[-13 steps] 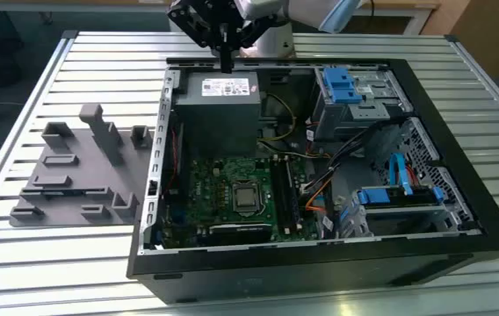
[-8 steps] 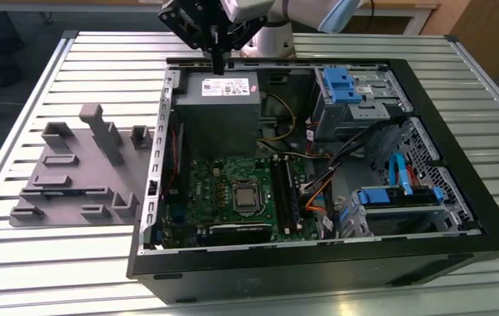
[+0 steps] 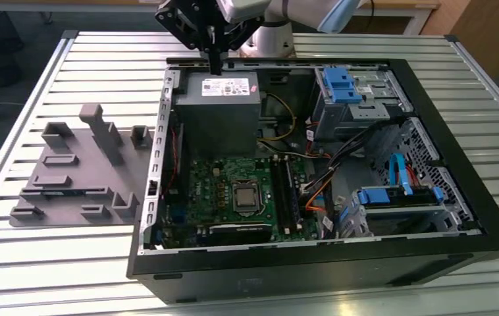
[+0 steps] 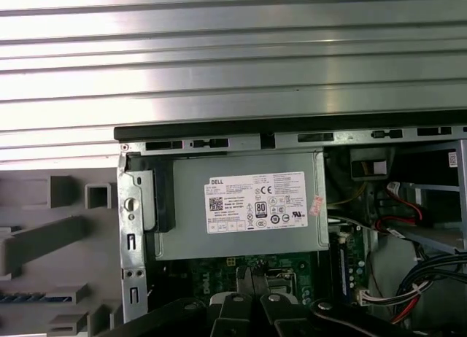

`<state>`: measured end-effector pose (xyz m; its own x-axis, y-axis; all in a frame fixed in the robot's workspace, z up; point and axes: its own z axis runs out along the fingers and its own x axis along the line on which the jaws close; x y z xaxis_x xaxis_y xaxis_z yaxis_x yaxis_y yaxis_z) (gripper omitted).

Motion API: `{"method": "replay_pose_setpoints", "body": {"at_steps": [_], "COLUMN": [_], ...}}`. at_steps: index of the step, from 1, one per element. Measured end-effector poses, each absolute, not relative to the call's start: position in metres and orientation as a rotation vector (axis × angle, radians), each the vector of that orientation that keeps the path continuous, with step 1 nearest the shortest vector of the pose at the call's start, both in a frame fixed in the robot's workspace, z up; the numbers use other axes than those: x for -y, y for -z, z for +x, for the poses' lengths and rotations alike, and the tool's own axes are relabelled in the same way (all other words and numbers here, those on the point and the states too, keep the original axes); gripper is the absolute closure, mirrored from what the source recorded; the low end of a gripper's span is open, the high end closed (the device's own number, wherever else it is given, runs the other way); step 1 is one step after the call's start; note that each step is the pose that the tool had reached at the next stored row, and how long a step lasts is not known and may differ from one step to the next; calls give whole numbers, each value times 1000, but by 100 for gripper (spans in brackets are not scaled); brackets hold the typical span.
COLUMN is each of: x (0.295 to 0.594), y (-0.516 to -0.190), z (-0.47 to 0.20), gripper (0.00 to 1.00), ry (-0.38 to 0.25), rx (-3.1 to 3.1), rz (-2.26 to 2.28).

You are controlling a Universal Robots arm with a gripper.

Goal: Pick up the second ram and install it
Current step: 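Reach for the second ram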

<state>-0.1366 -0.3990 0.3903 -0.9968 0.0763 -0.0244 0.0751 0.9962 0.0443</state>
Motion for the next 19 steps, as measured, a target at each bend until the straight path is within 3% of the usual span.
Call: {"method": "replay_pose_setpoints", "body": {"at_steps": [19], "x": [399], "y": [-390], "z": [-147], "gripper": [89], "ry": [-68], "rx": [-3113], "rz": [118]}}
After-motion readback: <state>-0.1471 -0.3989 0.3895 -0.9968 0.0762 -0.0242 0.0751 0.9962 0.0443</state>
